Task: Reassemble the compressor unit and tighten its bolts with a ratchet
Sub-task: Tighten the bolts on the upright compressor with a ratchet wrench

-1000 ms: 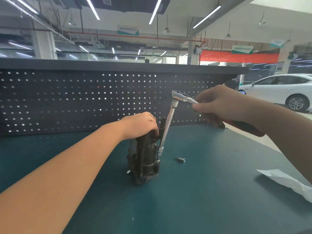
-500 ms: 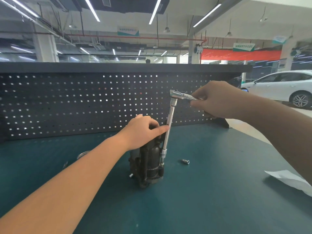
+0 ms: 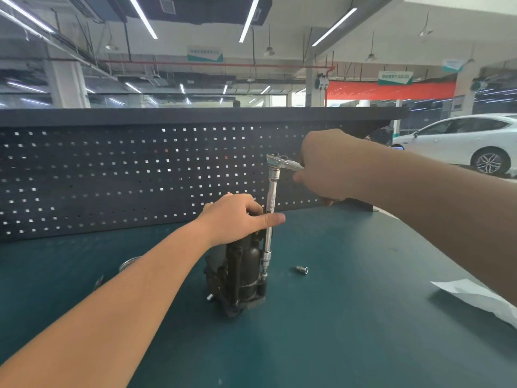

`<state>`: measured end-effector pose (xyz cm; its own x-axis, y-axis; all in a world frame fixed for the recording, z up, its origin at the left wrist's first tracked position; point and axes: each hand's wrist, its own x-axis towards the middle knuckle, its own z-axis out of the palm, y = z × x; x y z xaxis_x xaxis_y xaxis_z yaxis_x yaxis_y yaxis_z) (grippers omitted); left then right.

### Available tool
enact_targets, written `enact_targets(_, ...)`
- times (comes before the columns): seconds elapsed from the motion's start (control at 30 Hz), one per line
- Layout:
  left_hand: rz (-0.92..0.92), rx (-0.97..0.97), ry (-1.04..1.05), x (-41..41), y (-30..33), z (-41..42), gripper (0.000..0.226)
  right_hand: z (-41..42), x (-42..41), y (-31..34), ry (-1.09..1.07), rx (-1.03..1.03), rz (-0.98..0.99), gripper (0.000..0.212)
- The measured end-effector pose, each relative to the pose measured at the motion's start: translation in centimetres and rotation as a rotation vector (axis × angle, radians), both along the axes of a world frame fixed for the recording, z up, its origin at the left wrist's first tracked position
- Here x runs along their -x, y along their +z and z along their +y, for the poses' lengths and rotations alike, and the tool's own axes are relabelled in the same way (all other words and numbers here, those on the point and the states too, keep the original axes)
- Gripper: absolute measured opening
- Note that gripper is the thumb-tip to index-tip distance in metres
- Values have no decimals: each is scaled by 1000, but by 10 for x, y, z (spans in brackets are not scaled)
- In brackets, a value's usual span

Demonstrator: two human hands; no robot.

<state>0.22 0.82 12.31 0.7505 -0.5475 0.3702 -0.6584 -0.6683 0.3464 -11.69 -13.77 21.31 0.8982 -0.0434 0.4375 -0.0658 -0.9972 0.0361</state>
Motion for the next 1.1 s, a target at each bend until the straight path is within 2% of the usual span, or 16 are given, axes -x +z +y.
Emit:
enact_targets(0.03, -4, 21, 19, -1, -1, -2, 89, 4, 2, 2, 11, 20, -3, 37)
enact_targets(0.1, 8, 56, 22, -5, -1, -3, 73, 11, 6, 8, 51, -26, 39, 37)
enact_targets(0.13, 13, 65, 9, -5, 0, -2, 60, 12, 5, 11, 96, -141, 112, 34)
enact_targets(0.2, 17, 49, -18, -4, 0, -1, 42, 15, 8, 17, 222, -508, 313, 25)
enact_targets(0.23, 26, 38, -26, -4, 0, 0, 41, 16, 10, 19, 274, -668, 380, 20)
enact_targets(0.3, 58, 52, -44, -4, 0, 1, 45, 7, 7, 16, 343, -775, 397, 19)
enact_targets(0.4, 67, 63, -80, -4, 1, 2, 37, -14, 6, 13, 413, -623, 338, 29)
enact_targets(0.47, 66, 52, -108, -3, 0, 1, 48, -27, 5, 16, 406, -413, 355, 33)
enact_targets(0.57, 50, 27, -118, 0, 0, -2, 52, -37, -13, 18, 316, -171, 260, 12)
enact_targets(0.67, 52, 30, -102, -4, 1, 1, 47, -33, -27, 18, 228, 0, 138, 31)
enact_targets(0.77, 44, 68, -40, -7, 1, 2, 41, -25, -28, 12, 139, 193, 51, 24)
enact_targets(0.83, 15, 66, -5, -5, 1, -3, 45, -12, -22, 6, 80, 301, -60, 30)
enact_targets(0.9, -17, 61, 36, -3, 0, -10, 50, -1, -16, 4, 68, 340, -101, 38)
enact_targets(0.97, -27, 67, 52, -4, 0, -14, 48, 5, -15, 10, 98, 298, -25, 39)
enact_targets(1.1, 12, 97, 33, -5, 1, -9, 41, 0, -14, 26, 300, -166, 184, 37)
